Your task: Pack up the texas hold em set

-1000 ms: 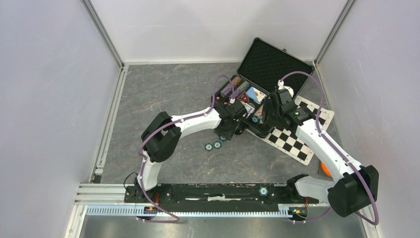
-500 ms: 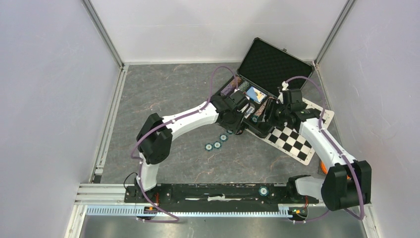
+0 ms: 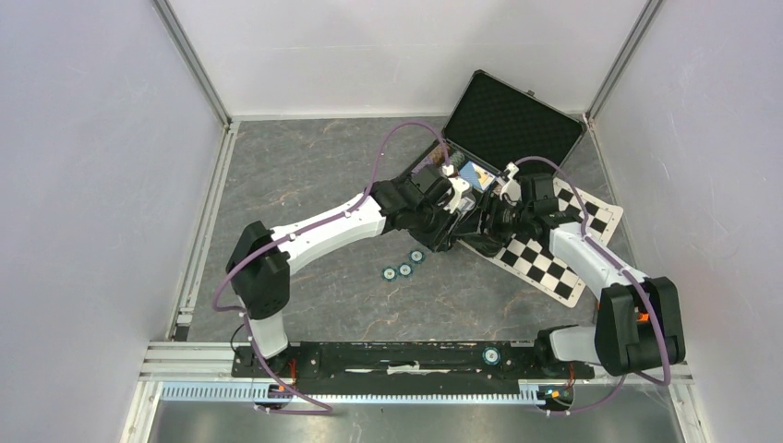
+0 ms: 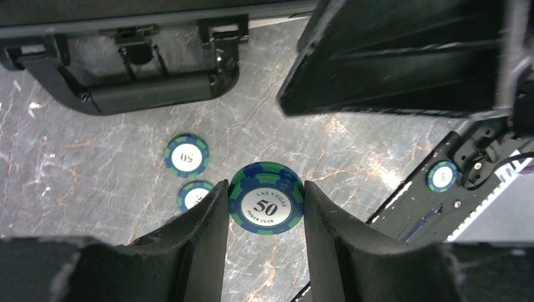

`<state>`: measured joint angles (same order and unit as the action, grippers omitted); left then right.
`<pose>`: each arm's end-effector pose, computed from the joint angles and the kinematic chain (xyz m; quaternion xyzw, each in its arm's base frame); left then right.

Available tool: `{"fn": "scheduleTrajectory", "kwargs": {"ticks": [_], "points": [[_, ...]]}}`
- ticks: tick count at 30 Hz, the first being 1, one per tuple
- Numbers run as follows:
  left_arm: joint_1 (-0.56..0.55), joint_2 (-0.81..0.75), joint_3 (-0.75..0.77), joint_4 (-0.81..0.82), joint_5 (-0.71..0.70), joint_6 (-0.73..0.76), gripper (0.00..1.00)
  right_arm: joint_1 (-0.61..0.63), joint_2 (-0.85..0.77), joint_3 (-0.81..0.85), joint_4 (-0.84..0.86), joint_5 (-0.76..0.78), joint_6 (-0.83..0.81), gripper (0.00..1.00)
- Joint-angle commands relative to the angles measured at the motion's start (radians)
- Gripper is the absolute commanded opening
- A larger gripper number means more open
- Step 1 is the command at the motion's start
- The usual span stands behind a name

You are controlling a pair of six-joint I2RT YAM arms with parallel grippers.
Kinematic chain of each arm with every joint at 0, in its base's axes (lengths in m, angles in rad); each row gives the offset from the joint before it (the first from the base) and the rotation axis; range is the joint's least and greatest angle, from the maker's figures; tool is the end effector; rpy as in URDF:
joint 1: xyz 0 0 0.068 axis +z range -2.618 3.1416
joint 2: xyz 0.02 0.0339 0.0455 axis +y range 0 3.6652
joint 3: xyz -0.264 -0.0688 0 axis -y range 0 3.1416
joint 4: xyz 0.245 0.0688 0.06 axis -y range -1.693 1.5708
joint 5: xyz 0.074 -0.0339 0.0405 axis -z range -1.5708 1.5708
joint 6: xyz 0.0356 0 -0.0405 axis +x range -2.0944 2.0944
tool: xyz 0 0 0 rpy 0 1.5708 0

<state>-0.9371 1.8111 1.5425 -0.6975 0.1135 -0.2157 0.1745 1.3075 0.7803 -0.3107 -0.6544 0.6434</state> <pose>0.2319 -0.3224 0.2728 0.3522 0.8858 -0.2074 0.2197 0.2539 0.0668 0.2210 0.0934 0.8866 0.4102 0.1920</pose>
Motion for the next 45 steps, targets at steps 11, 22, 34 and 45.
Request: {"fn": "scheduleTrajectory", "kwargs": {"ticks": [11, 22, 34, 45], "points": [[0.003, -0.051, -0.014, 0.081, 0.123, 0.151, 0.34, 0.009, 0.029, -0.050, 0.199, -0.250, 0.114, 0.53], [0.002, -0.062, -0.016, 0.084, 0.166, 0.214, 0.35, 0.071, 0.050, -0.071, 0.229, -0.330, 0.128, 0.51], [0.002, -0.089, -0.040, 0.134, 0.186, 0.240, 0.35, 0.104, 0.109, -0.034, 0.151, -0.328, 0.071, 0.26], [0.003, -0.091, -0.045, 0.148, 0.111, 0.157, 0.64, 0.100, 0.119, 0.036, 0.111, -0.304, 0.023, 0.00]]}}
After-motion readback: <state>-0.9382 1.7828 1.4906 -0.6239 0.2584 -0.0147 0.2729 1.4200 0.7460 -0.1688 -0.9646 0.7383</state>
